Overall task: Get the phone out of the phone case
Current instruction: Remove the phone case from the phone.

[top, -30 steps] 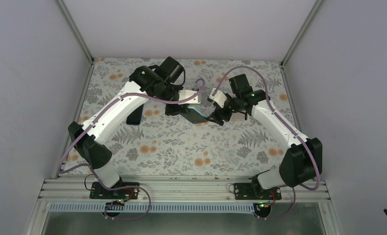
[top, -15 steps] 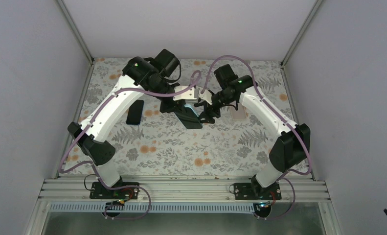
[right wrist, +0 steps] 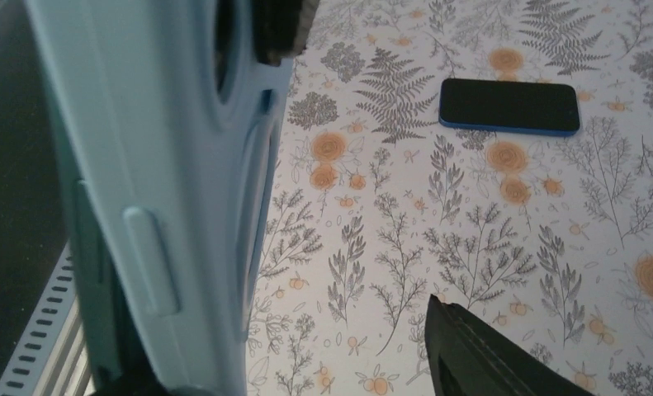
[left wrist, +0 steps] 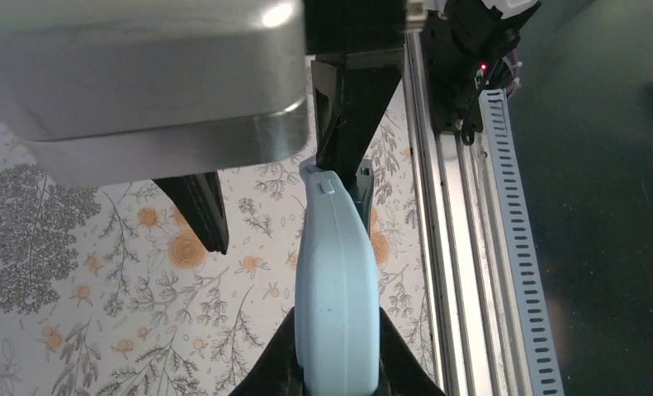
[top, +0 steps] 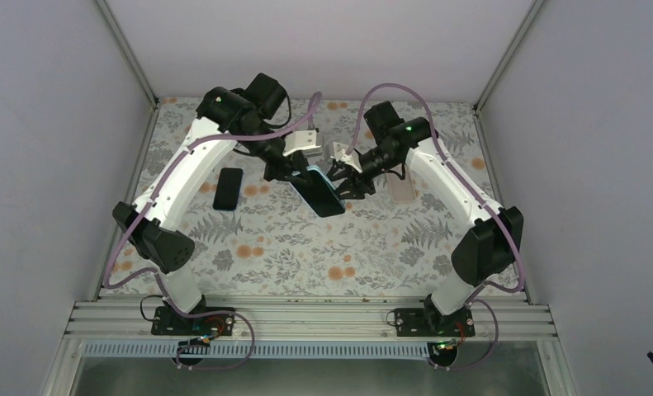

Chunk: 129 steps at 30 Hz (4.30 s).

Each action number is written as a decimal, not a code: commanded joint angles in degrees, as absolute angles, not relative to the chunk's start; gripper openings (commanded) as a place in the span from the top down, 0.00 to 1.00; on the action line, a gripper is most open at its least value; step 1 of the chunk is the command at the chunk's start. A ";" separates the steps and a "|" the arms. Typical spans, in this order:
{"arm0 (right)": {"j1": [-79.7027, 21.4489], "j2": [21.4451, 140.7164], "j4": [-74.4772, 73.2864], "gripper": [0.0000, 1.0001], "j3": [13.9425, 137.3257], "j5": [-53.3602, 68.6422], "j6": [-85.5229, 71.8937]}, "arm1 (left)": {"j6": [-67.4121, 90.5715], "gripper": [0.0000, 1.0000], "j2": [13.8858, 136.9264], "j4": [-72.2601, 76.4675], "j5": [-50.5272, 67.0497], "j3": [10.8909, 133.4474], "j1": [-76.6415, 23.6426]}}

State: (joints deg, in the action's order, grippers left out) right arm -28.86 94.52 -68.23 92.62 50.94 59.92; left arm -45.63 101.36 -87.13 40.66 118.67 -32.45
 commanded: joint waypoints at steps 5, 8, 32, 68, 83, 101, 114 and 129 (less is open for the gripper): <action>-35.79 91.32 -71.81 0.94 96.35 77.28 55.42 | -43.80 0.86 106.73 -45.92 32.81 121.61 -30.94; -34.40 88.95 -67.62 0.97 95.11 75.62 50.43 | -44.94 0.69 106.87 -50.03 33.16 123.68 -30.94; -18.74 82.80 -16.57 0.97 86.36 32.31 -13.56 | -48.33 0.00 75.98 -37.11 3.16 109.41 -32.49; -24.61 101.51 -20.17 0.97 108.70 17.15 -17.58 | -38.64 0.03 92.01 8.61 4.12 82.59 -34.56; -25.67 100.17 -19.84 0.97 107.80 23.89 -17.67 | -37.52 0.04 96.21 7.97 -3.45 87.39 -33.93; -26.43 96.60 -19.20 0.97 107.06 23.00 -18.03 | -33.54 0.28 93.22 21.48 -19.37 77.80 -32.79; -27.73 96.61 -18.24 0.97 102.57 41.53 -19.49 | -42.46 0.39 97.26 41.85 -30.60 81.12 -32.62; -32.12 98.06 -21.78 0.97 100.55 50.42 -13.24 | -51.55 0.79 99.60 49.14 -29.40 83.21 -34.30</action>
